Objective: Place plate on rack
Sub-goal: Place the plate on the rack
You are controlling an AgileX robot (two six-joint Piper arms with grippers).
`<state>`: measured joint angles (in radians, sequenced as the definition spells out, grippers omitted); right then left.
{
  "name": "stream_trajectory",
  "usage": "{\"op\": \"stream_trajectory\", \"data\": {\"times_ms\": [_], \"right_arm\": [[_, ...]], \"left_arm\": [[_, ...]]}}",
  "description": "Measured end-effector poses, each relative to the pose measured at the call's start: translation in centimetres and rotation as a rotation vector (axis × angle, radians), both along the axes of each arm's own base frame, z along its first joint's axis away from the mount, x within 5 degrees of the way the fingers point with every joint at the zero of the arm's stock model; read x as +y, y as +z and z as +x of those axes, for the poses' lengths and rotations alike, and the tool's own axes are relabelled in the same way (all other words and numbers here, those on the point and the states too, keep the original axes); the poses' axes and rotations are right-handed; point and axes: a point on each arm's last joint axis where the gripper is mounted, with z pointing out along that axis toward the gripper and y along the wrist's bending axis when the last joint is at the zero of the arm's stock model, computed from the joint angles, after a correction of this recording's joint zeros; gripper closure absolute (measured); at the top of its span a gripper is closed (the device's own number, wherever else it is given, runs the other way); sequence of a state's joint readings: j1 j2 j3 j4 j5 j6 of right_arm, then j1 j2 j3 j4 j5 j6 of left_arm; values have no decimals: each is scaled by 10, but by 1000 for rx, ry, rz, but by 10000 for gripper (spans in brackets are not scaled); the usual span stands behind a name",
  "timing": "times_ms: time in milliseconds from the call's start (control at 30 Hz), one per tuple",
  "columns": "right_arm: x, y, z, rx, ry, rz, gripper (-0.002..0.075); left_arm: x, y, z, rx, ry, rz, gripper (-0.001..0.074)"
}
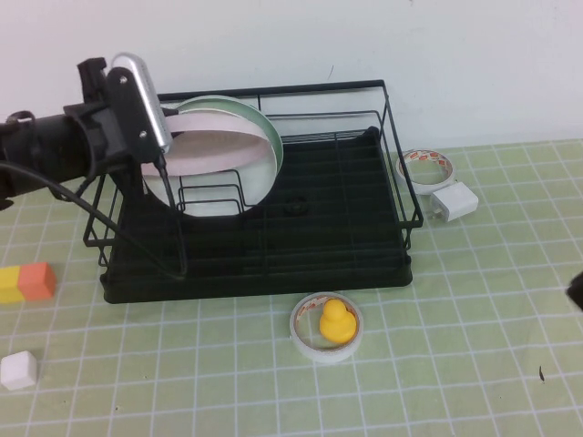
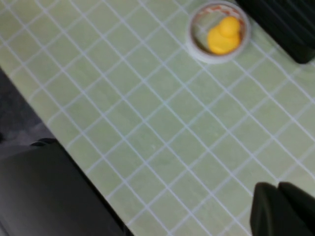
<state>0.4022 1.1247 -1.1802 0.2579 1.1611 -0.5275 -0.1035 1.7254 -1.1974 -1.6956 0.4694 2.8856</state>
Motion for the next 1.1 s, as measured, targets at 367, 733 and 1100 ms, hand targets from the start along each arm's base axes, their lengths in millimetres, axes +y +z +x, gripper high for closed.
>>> {"op": "stream_trajectory", "data": {"times_ms": [367,733,1100], "right_arm": [[-12,11,-15,-53,-62,-17,723],[-28,22,-40,-93,-87,-52,724],[-63,45,-81,-302,-217,-89,724]], "left_arm": [[-5,-23,7,47,-28,12,629],[-8,-18,10,73,-31,-60,291],[3,69,-29,117,156,-435,555]]}}
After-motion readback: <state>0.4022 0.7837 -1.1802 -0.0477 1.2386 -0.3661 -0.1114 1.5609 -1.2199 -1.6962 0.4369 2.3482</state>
